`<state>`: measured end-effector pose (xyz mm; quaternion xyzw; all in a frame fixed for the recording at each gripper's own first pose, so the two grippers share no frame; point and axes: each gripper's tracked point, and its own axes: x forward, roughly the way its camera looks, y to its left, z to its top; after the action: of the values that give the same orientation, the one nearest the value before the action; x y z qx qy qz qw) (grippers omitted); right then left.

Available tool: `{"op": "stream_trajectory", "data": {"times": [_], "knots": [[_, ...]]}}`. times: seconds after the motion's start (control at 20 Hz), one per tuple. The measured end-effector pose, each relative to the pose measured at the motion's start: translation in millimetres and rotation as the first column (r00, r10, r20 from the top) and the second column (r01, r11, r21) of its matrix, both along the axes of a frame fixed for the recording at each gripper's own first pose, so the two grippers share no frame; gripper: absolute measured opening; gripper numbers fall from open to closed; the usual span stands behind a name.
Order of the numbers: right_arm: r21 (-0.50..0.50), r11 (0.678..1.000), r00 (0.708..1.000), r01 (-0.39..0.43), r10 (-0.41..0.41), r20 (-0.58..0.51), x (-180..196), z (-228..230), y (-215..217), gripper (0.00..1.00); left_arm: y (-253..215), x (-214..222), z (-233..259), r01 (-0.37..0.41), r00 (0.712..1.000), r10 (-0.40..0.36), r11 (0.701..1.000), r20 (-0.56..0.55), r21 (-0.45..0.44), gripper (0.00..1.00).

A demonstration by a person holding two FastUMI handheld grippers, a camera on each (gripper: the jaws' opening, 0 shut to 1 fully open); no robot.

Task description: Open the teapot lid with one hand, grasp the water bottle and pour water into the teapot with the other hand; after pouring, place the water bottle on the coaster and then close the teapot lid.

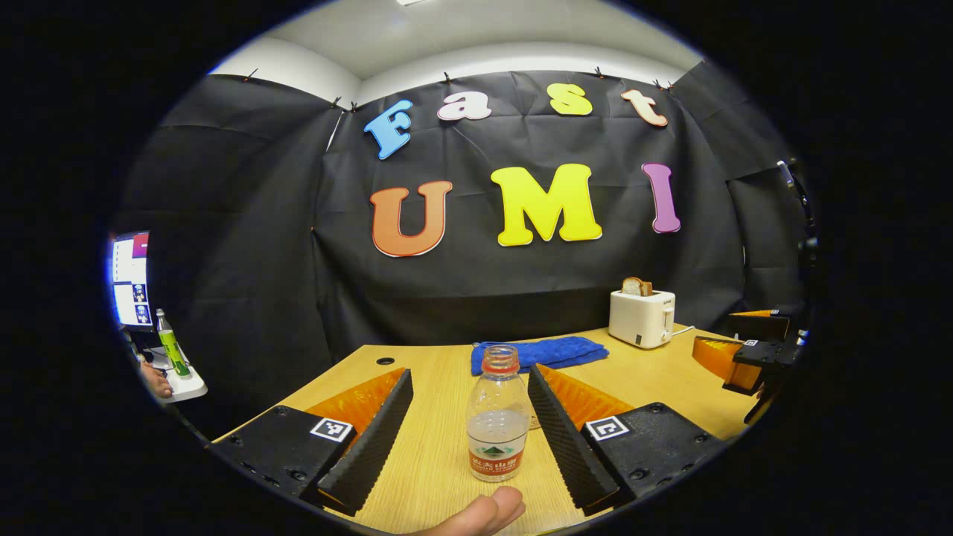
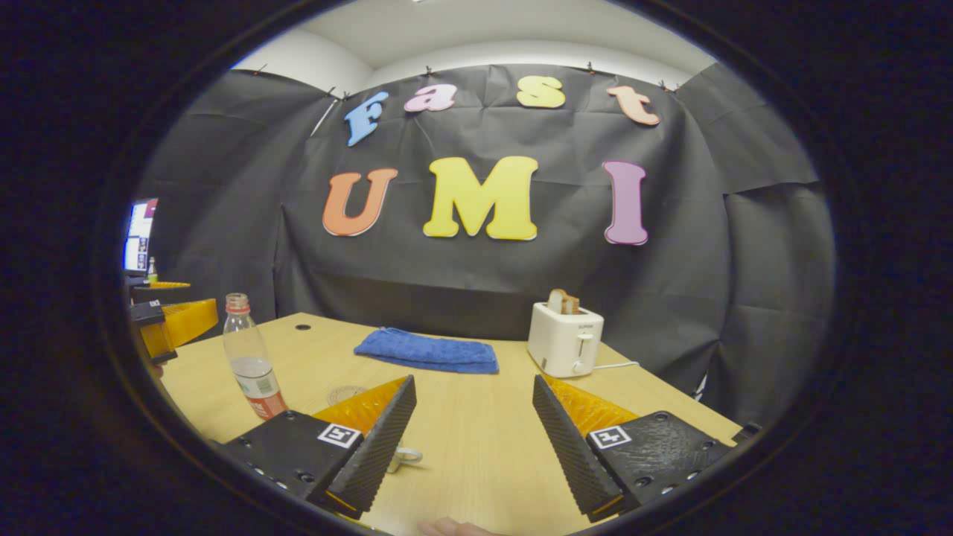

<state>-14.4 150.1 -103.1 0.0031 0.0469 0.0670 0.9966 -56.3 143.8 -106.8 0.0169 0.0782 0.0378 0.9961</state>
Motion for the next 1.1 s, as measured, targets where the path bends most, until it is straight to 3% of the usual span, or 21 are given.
{"op": "stream_trajectory", "data": {"times": [0.25, 0.3, 0.35, 0.65, 0.9, 0.95, 1.1], "knots": [[0.024, 0.999, 0.996, -0.028, 0.030, -0.082, 22, -42, 37, 0.98, 1, -2, -13, 0.003, 1.000, -0.003, 0.999, 0.006, 0.036, 0.98], [0.021, 0.999, 0.995, -0.033, 0.035, -0.094, 26, -48, 42, 0.97, 2, -2, -16, 0.005, 1.000, -0.005, 0.999, 0.003, 0.042, 0.94], [0.025, 0.999, 0.994, -0.047, 0.049, -0.102, 28, -53, 48, 0.95, 2, -2, -21, 0.007, 1.000, -0.007, 0.999, -0.004, 0.050, 1.00], [0.015, 0.996, 0.990, -0.085, 0.086, -0.109, 44, -70, 73, 0.97, 5, -2, -43, 0.002, 0.999, 0.000, 0.999, -0.033, 0.046, 0.99], [0.021, 0.995, 0.988, -0.093, 0.095, -0.124, 46, -83, 87, 0.69, 4, -3, -48, 0.010, 0.999, -0.009, 0.999, -0.034, 0.043, 0.99], [0.019, 0.995, 0.988, -0.095, 0.097, -0.120, 47, -83, 89, 0.58, 3, -2, -49, 0.013, 0.999, -0.011, 0.999, -0.033, 0.047, 0.99], [0.020, 0.994, 0.987, -0.111, 0.113, -0.112, 48, -86, 94, 0.45, 1, -4, -50, 0.018, 0.999, -0.016, 0.998, -0.030, 0.063, 0.99]]}}
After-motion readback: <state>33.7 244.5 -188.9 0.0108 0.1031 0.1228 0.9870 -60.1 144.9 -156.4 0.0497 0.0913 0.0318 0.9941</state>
